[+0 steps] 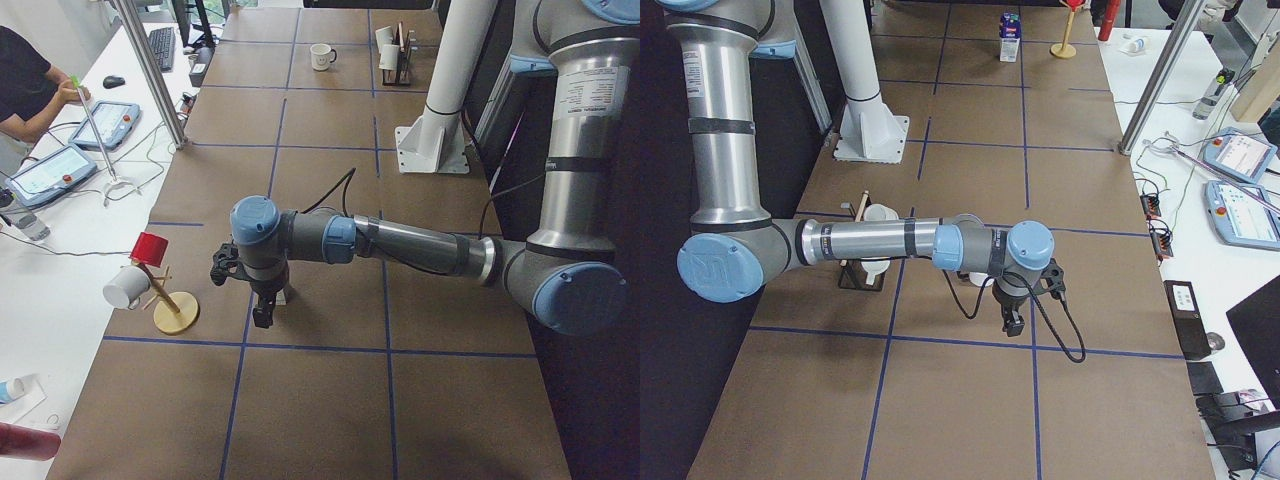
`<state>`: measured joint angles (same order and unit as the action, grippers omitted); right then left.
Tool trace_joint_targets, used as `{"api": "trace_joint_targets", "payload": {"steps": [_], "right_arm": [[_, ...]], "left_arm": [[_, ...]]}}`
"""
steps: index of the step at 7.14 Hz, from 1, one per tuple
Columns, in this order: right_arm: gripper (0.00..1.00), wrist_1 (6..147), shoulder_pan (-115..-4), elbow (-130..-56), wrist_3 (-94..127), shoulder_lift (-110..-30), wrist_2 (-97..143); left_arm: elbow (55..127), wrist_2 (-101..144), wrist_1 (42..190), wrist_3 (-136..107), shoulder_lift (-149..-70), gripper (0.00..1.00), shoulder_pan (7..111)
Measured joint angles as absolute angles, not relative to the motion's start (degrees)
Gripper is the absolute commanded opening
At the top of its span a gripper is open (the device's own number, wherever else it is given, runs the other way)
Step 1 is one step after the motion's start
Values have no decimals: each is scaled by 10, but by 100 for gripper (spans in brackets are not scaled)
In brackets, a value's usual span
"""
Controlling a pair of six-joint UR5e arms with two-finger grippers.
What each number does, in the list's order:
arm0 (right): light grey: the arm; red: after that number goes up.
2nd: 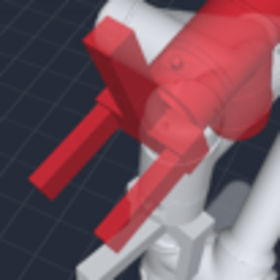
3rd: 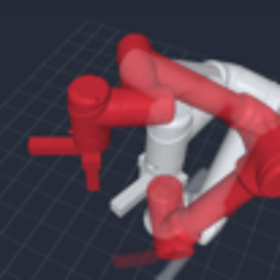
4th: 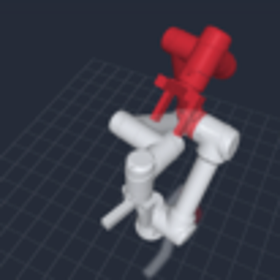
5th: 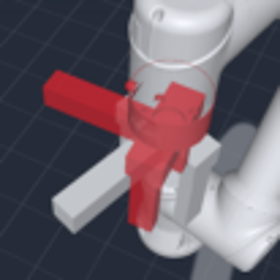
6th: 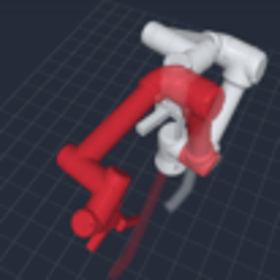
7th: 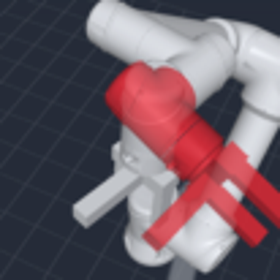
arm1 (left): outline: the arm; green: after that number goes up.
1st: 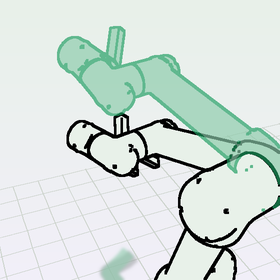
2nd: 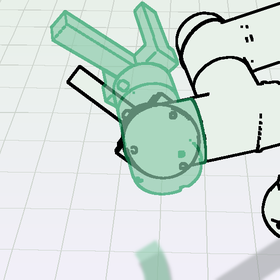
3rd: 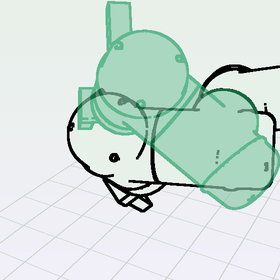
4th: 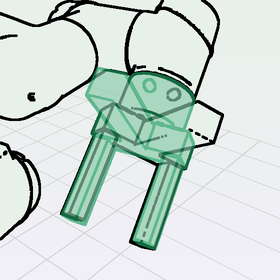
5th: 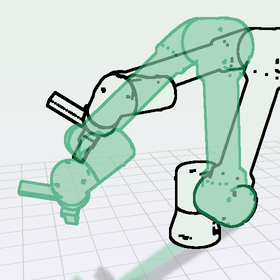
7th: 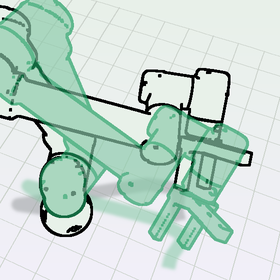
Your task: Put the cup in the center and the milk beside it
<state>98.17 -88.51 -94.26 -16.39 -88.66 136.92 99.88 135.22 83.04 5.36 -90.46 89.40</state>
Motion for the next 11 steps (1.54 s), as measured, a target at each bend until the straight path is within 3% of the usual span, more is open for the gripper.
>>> {"api": "trace_joint_targets", "payload": {"steps": [5, 11], "right_arm": [[99, 897, -854, -954, -139, -909, 1399], [98, 625, -677, -956, 233, -970, 1343]], "left_arm": [[1022, 1353, 836, 58, -899, 100, 894], [1020, 1354, 838, 55, -899, 100, 893]]}}
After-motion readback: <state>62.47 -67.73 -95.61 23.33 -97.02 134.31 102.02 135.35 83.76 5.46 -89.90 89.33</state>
